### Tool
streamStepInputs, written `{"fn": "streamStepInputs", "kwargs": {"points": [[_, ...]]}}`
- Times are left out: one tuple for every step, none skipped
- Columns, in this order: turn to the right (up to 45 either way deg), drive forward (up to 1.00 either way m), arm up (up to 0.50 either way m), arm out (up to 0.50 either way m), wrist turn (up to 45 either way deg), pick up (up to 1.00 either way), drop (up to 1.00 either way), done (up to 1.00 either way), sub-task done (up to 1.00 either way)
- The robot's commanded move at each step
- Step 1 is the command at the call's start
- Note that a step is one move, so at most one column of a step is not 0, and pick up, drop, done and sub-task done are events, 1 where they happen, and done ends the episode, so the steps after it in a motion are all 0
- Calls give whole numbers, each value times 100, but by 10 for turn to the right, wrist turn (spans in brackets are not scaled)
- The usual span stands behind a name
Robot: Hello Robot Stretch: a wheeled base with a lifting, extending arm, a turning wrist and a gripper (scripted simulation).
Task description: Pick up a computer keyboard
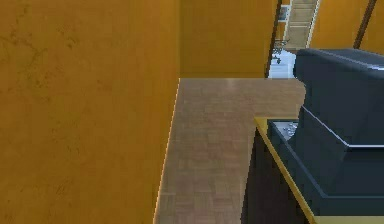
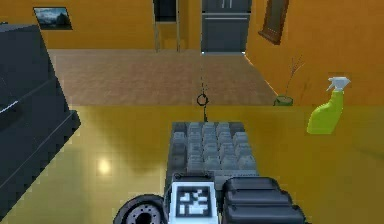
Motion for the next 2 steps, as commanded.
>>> {"fn": "streamStepInputs", "kwargs": {"points": [[0, 0, 0, 4, 0, 0, 0, 0, 0], [0, 0, 0, 0, 450, 0, 0, 0, 0]]}}
